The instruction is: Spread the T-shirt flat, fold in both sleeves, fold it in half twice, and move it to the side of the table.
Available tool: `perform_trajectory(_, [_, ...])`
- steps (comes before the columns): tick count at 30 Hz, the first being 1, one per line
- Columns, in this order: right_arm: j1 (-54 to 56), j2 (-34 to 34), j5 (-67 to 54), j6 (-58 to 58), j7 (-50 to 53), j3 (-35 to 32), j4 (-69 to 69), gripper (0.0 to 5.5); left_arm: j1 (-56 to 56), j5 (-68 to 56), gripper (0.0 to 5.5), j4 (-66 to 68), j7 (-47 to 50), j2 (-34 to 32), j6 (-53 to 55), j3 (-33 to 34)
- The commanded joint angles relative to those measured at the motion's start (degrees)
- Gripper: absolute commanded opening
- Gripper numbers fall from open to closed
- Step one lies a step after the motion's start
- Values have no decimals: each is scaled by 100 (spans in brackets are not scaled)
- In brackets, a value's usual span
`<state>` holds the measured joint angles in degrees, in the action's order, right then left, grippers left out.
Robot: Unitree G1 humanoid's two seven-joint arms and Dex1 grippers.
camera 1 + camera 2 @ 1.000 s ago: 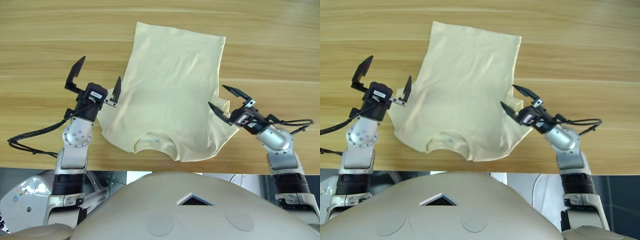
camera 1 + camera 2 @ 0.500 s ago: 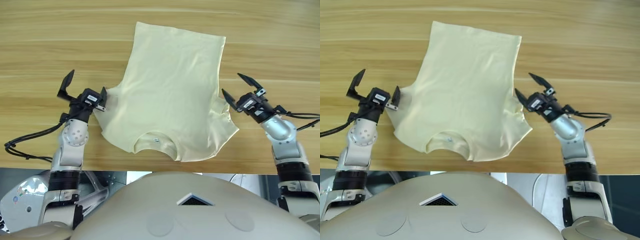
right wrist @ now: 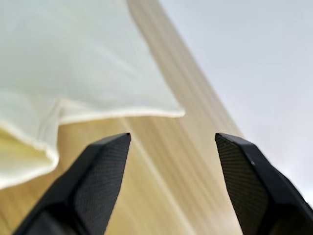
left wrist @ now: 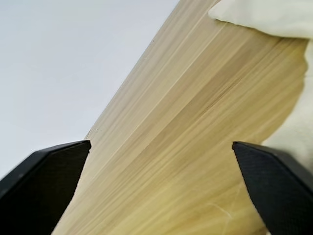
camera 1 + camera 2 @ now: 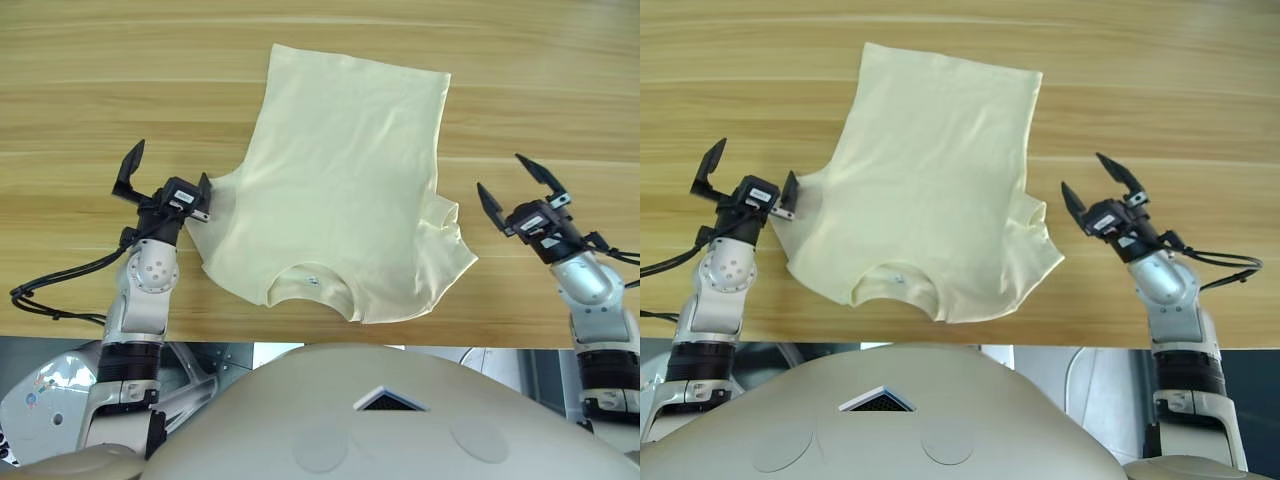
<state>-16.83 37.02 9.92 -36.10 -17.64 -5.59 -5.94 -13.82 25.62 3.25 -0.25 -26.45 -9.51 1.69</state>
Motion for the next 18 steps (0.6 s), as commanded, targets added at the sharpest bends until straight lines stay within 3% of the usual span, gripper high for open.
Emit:
perform_trajectory(1, [-420, -48, -321, 137, -371, 251, 1089, 318, -95, 13, 536, -137, 40, 56, 75, -30])
perform_trajectory(4, [-553, -134, -225, 297, -541, 551, 1251, 318, -115, 14, 536, -159, 41, 78, 72, -50])
perform_trajectory(9, [-293, -318, 446, 364, -485, 1105, 240, 318, -60, 27, 536, -175, 38, 117, 51, -73])
perform_trajectory(18, [-109, -175, 356, 325, -168, 716, -448, 318, -123, -12, 536, -189, 30, 116, 56, -19])
